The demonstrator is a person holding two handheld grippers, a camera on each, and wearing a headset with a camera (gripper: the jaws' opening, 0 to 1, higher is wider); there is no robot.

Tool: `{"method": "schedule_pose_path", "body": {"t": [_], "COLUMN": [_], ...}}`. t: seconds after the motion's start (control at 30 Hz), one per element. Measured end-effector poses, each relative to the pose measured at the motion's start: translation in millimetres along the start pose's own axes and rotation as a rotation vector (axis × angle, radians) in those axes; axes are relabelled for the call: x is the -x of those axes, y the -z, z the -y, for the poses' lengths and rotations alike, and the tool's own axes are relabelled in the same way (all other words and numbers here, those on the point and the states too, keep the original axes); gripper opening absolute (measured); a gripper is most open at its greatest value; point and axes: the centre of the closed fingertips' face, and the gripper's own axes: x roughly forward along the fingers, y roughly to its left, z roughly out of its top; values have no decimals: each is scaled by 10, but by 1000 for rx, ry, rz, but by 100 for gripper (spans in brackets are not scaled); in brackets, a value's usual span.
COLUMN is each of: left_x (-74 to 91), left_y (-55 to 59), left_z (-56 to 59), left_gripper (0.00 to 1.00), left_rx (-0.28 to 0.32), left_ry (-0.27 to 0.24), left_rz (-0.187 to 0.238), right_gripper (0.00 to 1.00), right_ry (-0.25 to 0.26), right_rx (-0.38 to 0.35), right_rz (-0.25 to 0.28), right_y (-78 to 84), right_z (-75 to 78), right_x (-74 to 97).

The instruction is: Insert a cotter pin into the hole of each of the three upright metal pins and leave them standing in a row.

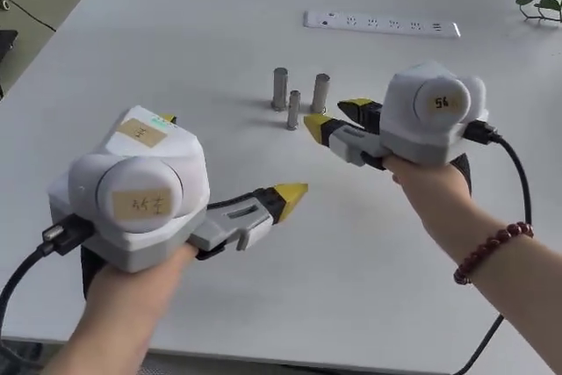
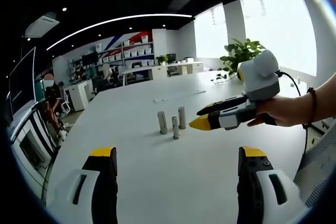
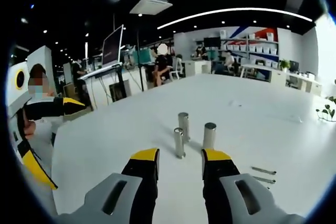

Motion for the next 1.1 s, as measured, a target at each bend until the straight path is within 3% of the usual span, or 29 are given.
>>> {"method": "schedule_pose_path", "body": {"t": [0.2, 0.4, 0.53, 1.1], "left_x": [-11, -75, -86, -107], "left_y": [23, 7, 32, 57], "left_z": [26, 38, 57, 51], "left_gripper": [95, 94, 94, 92], "left_rx": [-3, 1, -13, -7], "left_ry": [10, 11, 14, 15], "left_rz": [-13, -15, -28, -37], "right_gripper": [22, 20, 17, 5], "right_ry": [-10, -35, -40, -61], "right_rx": [0, 13, 0, -4], "right_rz": [-7, 8, 11, 16], "right_y": [91, 66, 112, 101], "right_z": [63, 5, 86, 16], "right_x": [-234, -360, -512, -623]}}
